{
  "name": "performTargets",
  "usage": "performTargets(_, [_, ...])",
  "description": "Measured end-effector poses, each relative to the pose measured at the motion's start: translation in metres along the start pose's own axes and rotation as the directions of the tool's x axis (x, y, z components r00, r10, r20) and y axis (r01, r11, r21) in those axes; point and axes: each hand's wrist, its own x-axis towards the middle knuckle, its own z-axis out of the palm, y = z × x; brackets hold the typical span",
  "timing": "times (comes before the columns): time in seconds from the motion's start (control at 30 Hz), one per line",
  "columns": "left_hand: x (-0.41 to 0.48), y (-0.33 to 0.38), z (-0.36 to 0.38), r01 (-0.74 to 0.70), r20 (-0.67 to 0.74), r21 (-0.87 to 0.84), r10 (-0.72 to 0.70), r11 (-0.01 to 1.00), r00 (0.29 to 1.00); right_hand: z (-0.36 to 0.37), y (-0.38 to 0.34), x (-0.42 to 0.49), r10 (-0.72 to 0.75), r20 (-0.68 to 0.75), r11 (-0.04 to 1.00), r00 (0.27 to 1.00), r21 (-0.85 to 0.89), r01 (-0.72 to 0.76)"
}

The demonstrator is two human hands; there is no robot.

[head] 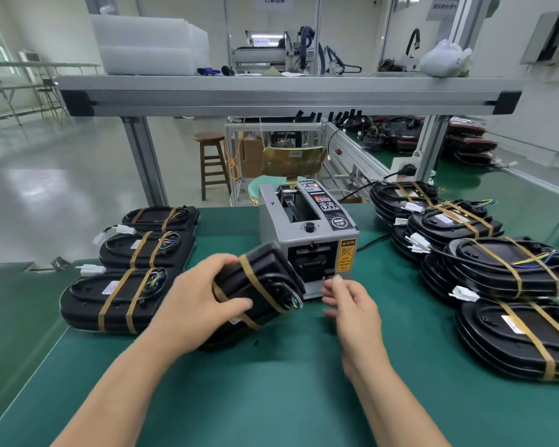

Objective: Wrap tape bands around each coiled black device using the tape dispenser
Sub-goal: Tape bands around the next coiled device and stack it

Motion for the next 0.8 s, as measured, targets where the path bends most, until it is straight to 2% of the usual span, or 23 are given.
performTargets(0.13, [-0.009,-0.018,-0.018,0.114,-0.072,-0.265,-0.138,0.957,0.988,-0.008,0.017,-0.006,0.002,0.061,0.988,0.998,-0.157,0.008])
performTargets(0.23, [-0.015,-0.027,-0.023,0.120,-0.087,-0.458,-0.179,0.881,0.980,-0.001,0.019,-0.016,-0.066,0.202,0.928,0.977,-0.346,0.134])
performTargets(0.3, [-0.018,-0.031,-0.021,0.112,-0.125,-0.554,-0.215,0.825,0.969,0.008,0.019,-0.026,-0.112,0.370,0.846,0.922,-0.452,0.284])
performTargets(0.4, [-0.021,-0.034,-0.017,0.086,-0.204,-0.662,-0.289,0.745,0.936,0.020,0.022,-0.036,-0.119,0.560,0.644,0.820,-0.585,0.493])
performTargets(0.63, [-0.022,-0.038,-0.017,-0.039,-0.304,-0.883,-0.507,0.467,0.806,0.022,0.030,-0.058,-0.184,0.607,0.499,0.773,-0.620,0.605])
performTargets(0.73, [-0.024,-0.038,-0.018,-0.100,-0.309,-0.931,-0.611,0.351,0.729,0.028,0.034,-0.068,-0.123,0.695,0.347,0.709,-0.639,0.687])
performTargets(0.8, [-0.026,-0.039,-0.021,-0.136,-0.317,-0.941,-0.664,0.309,0.678,0.035,0.034,-0.072,-0.074,0.736,0.287,0.673,-0.630,0.722])
